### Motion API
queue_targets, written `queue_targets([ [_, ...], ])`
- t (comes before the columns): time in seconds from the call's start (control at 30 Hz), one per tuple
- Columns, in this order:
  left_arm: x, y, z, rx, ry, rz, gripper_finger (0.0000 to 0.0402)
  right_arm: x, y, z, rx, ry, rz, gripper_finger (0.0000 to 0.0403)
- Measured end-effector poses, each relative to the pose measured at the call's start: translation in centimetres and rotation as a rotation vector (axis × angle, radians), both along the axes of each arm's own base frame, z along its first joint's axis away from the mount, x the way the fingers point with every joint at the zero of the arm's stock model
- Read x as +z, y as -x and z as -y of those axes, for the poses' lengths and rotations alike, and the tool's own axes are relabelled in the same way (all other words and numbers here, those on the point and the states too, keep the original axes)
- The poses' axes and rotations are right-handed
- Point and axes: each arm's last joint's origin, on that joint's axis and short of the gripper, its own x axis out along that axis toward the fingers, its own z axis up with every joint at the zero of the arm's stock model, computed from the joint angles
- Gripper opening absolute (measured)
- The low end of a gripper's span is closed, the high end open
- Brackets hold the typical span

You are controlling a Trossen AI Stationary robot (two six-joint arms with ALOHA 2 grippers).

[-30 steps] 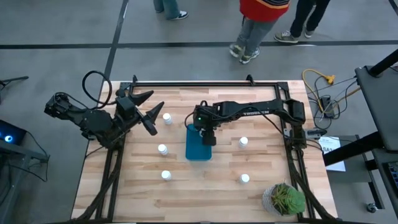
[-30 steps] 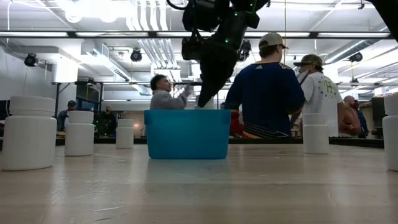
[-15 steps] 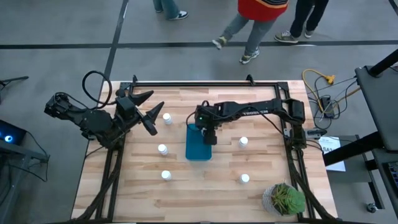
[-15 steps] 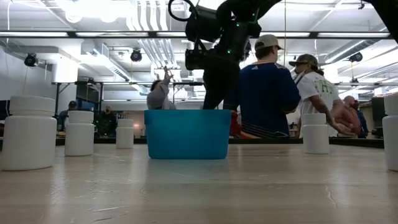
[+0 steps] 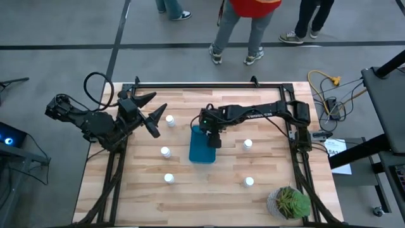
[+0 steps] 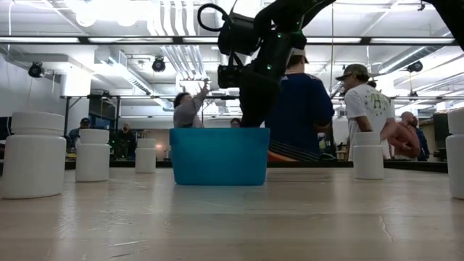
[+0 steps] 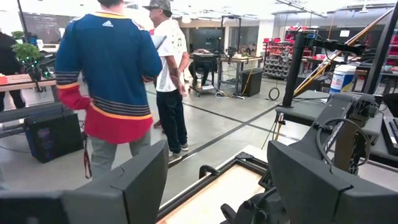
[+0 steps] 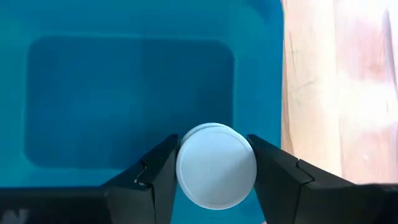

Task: Pick and place pill bottles into a basket
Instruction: Put the white medicine bottle into the container

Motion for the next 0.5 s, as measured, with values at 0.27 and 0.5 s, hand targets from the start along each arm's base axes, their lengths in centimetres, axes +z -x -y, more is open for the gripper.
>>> queue_targets([
  [0.27, 0.0, 0.0, 0.0, 0.0, 0.0, 0.0, 0.0256, -0.12, 0.0, 0.02, -0.005, 0.006, 0.004, 0.0184],
  [0.5, 0.0, 0.0, 0.0, 0.0, 0.0, 0.0, 0.0256, -0.04, -0.13, 0.43, -0.033, 0.001, 0.025, 0.02],
])
